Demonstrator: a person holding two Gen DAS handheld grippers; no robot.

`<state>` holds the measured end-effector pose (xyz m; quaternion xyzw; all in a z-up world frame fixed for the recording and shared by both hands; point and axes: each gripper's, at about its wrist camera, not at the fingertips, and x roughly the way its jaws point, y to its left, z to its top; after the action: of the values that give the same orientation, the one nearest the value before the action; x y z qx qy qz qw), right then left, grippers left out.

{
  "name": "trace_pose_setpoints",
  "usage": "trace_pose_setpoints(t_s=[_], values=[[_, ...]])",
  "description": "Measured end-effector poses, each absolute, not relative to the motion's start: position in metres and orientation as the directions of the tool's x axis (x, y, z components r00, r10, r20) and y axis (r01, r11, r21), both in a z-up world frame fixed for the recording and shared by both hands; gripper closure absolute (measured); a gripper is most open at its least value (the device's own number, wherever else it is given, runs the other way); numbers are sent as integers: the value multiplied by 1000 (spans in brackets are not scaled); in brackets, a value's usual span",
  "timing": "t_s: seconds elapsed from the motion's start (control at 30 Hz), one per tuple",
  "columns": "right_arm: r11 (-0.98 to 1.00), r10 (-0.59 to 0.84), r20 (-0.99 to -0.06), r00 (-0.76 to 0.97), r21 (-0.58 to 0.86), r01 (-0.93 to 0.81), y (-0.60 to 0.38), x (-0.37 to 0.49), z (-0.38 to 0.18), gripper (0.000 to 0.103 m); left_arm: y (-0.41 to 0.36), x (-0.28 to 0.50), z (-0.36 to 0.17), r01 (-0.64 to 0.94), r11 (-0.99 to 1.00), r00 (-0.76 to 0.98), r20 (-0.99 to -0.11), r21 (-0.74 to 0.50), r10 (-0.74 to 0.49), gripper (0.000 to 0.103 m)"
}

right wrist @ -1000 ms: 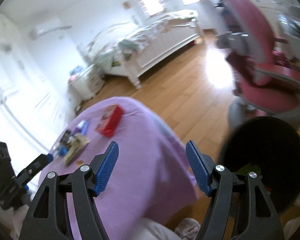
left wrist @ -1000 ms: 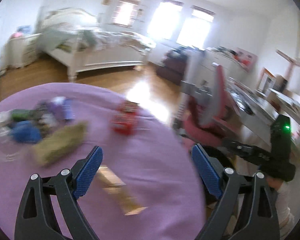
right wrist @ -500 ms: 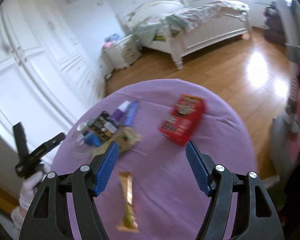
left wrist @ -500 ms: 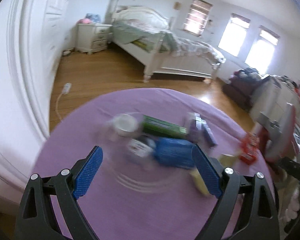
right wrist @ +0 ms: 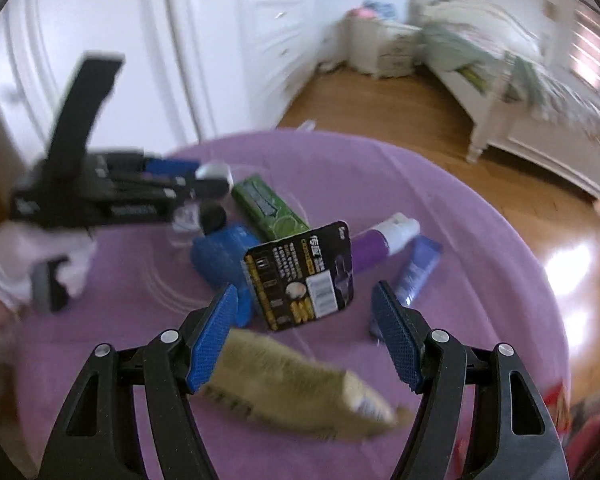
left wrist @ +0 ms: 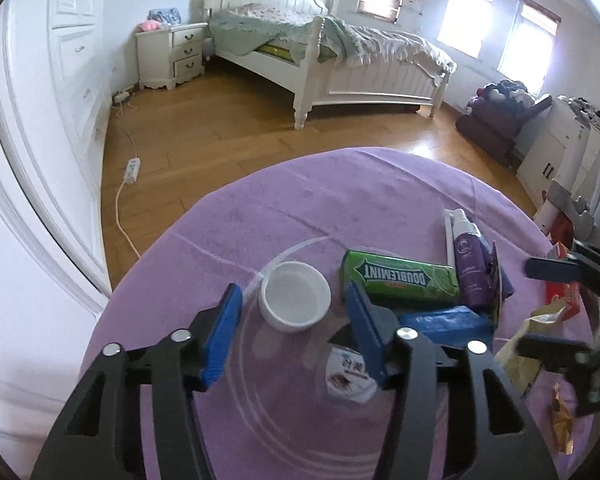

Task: Collect trash
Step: 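Grasp the white cup lid with the left tool while the right tool grasps the black battery card, then carry the lid and battery card over the bin and open both tools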

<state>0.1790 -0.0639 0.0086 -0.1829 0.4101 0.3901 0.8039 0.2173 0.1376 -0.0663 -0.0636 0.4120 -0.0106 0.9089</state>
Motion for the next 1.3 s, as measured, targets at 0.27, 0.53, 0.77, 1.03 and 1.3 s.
trace_pose_setpoints(t_s=[0.27, 0.53, 0.77, 1.03, 1.3], values=[[541, 533, -807, 253, 95, -836, -51, 205, 2, 32, 131, 223, -71, -17, 993, 642, -763, -115, -77, 66], [564, 544, -788, 289, 88, -821, -54, 191, 16, 39, 130, 209, -67, -17, 986, 668, -735, -167, -113, 67], [661, 667, -644, 374, 281, -696, -119, 162, 63, 39, 110, 159, -33, 57, 970, 743, -639, -237, -199, 67], [701, 709, -455, 538, 529, -478, -242, 105, 101, 39, 41, 109, 9, 201, 931, 779, -527, -304, -340, 67], [773, 544, -378, 749, 573, -273, -369, 14, 107, 39, -66, 85, 24, 393, 859, 710, -486, -328, -510, 67]])
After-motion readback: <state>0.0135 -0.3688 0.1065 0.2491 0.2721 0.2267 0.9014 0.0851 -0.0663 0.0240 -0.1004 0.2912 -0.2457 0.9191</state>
